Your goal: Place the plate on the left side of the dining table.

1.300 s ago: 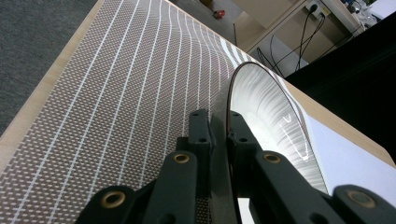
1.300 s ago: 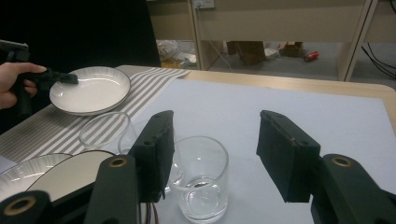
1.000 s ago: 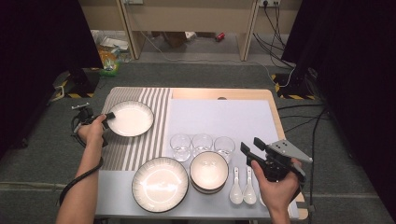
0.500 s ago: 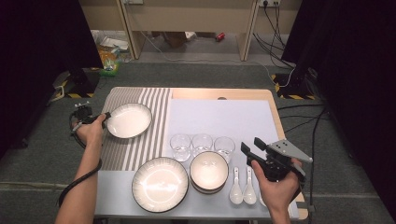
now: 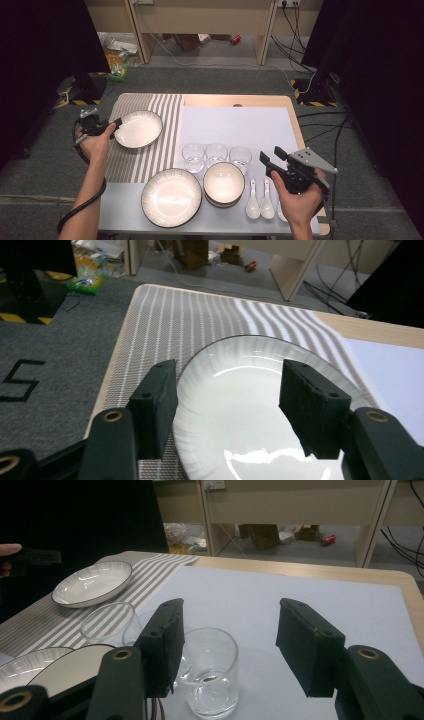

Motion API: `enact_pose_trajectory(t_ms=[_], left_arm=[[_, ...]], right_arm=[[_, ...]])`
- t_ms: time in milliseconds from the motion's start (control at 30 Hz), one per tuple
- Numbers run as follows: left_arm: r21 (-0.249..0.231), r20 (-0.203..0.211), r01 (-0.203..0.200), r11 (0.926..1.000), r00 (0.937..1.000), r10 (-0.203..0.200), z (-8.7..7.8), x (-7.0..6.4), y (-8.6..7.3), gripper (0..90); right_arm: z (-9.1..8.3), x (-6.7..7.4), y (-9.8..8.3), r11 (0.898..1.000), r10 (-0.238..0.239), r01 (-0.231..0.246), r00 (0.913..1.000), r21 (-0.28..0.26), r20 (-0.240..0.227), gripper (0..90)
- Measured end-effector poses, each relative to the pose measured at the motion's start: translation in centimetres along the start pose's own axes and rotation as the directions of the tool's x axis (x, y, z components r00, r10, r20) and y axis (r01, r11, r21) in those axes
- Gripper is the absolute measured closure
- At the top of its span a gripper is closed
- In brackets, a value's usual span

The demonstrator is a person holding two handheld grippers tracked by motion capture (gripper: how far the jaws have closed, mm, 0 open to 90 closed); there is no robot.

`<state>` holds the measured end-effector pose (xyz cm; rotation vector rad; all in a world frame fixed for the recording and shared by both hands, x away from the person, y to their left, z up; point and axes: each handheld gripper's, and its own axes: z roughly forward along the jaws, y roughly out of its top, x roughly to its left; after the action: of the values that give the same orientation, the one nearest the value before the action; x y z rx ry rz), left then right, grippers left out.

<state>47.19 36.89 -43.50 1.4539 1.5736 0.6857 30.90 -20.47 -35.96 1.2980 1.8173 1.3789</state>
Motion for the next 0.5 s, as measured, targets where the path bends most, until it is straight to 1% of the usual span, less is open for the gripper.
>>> enact_pose_trajectory(t_ms=[67, 133, 167, 200, 233, 300, 400, 467, 500], left_arm=[[-0.005, 0.012, -0.008, 1.0, 0.9999, 0.008, -0.5, -0.5, 0.0, 36.6], [-0.003, 0.03, -0.014, 0.9999, 0.9995, 0.014, -0.9, -0.8, -0.1, 35.7], [-0.003, 0.039, -0.025, 0.9997, 0.9989, 0.025, -1.2, -1.2, -0.2, 35.1], [-0.001, 0.048, -0.031, 0.9995, 0.9984, 0.031, -1.4, -1.5, -0.3, 34.6], [0.003, 0.058, -0.035, 0.9994, 0.9977, 0.035, -1.7, -1.8, -0.4, 33.6], [0.005, 0.067, -0.048, 0.9989, 0.9966, 0.047, -2.2, -2.5, -0.7, 31.4], [-0.004, 0.098, -0.053, 0.9986, 0.9938, 0.053, -3.1, -3.5, -1.0, 30.1], [-0.008, 0.113, -0.062, 0.998, 0.9916, 0.063, -3.6, -4.0, -1.2, 29.5], [-0.01, 0.13, -0.055, 0.9984, 0.9899, 0.056, -3.7, -4.1, -1.3, 29.2]], right_arm=[[-0.2, -0.2, 0.1, 1.0, -0.011, 0.011, 0.9999, -0.007, 0.009, 44.3], [-0.5, -0.3, 0.1, 1.0, -0.008, 0.008, 0.9998, -0.004, 0.02, 44.0], [-0.5, -0.4, 0.1, 1.0, -0.008, 0.008, 0.9997, -0.009, 0.021, 43.9], [-0.6, -0.4, 0.2, 1.0, 0.005, -0.005, 0.9997, -0.006, 0.023, 43.5], [-0.7, -0.6, 0.2, 1.0, -0.009, 0.009, 0.9994, -0.004, 0.034, 43.2], [-0.8, -0.6, 0.3, 1.0, -0.004, 0.004, 0.9994, 0.001, 0.035, 43.1], [-0.7, -0.9, 0.3, 1.0, -0.012, 0.011, 0.999, 0.004, 0.043, 42.8], [-0.7, -1.0, 0.3, 1.0, -0.004, 0.003, 0.999, 0.008, 0.045, 42.7], [-0.7, -1.0, 0.2, 1.0, -0.003, 0.002, 0.9989, 0.011, 0.047, 42.6]])
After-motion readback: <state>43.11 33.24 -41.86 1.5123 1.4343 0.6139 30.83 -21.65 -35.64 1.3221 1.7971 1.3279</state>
